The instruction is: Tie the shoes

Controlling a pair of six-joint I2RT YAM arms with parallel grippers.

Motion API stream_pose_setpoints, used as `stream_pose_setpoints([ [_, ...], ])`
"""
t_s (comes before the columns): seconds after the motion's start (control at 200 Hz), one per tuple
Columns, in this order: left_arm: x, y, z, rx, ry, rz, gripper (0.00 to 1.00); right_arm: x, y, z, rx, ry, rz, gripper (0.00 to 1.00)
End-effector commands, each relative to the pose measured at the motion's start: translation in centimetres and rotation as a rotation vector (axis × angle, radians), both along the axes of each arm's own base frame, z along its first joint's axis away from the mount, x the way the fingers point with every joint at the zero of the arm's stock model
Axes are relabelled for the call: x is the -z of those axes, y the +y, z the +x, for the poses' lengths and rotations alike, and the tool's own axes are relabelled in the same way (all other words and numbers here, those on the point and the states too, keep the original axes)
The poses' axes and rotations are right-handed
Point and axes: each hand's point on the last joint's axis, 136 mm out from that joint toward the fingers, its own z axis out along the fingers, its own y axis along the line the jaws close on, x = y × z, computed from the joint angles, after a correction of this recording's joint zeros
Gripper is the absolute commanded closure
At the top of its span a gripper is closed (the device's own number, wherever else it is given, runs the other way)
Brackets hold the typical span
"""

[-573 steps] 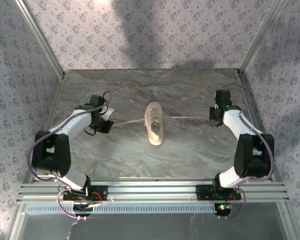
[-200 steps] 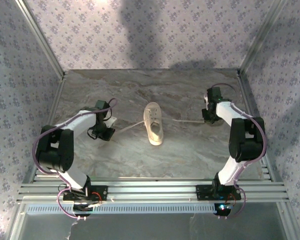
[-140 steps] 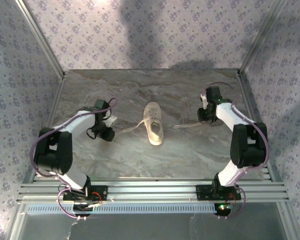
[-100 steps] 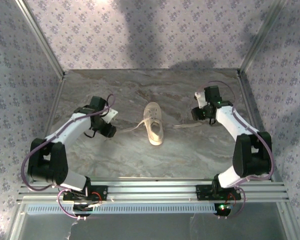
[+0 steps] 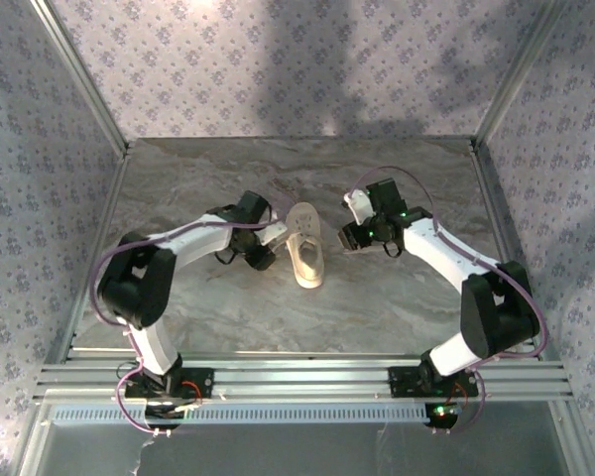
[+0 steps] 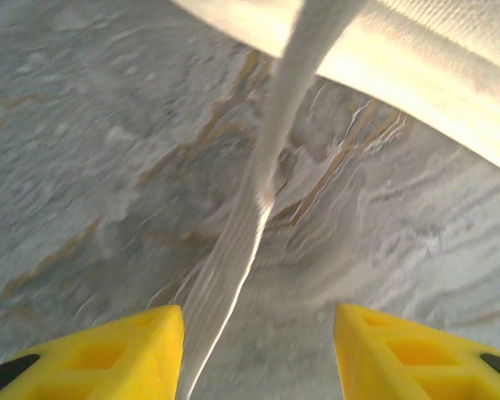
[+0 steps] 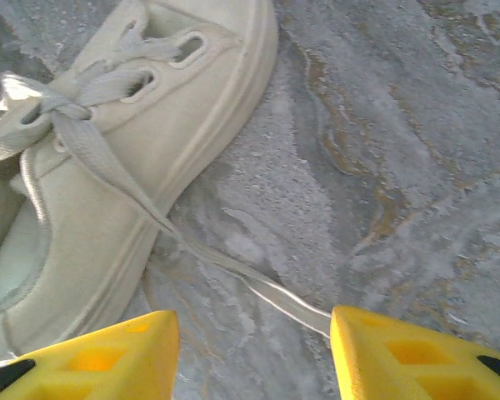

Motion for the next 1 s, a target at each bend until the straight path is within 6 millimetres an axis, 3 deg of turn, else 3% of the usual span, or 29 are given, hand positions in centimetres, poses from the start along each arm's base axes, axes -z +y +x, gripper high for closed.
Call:
stream_pose_setpoints([
  [0.0, -0.4, -0.7, 2.2, -0.022, -0.057, 0.022, 0.5, 0.8, 0.4, -0.5, 0.022, 0.026, 0.011, 0.48],
  [0.08, 0.4, -0.9, 2.4, -0.032, -0.038, 0.021, 0.52, 0.9, 0.5, -0.8, 0.02, 0.024, 0.015, 0.48],
  [0.165, 0.9, -1.0, 2.3, -0.021, -0.027, 0.039, 0.63, 0.8, 0.4, -1.0, 0.028, 0.018, 0.025, 0.48],
  [0.285, -0.3, -1.3, 2.1, -0.011, -0.047, -0.002, 1.0, 0.6, 0.4, -1.1, 0.042, 0.006, 0.062, 0.48],
  [0.39, -3.2, -1.9, 1.7, 0.004, -0.088, -0.075, 1.0, 0.2, 0.5, -1.0, 0.052, 0.008, 0.113, 0.49],
  [0.525, -8.5, -2.8, 1.8, 0.023, -0.156, -0.182, 1.0, -0.1, 1.2, -1.0, 0.029, 0.01, 0.174, 0.5],
  [0.655, -12.2, -3.6, 2.2, 0.028, -0.207, -0.28, 1.0, 1.9, 1.2, -0.9, 0.026, 0.057, 0.172, 0.5],
  [0.825, -12.6, -4.7, 2.0, 0.036, -0.173, -0.353, 1.0, 4.0, 2.0, -1.6, 0.021, 0.138, 0.171, 0.53],
  [0.994, -12.1, -5.4, 1.4, 0.04, -0.144, -0.41, 1.0, 5.8, 3.7, -3.9, -0.025, 0.221, 0.177, 0.61],
])
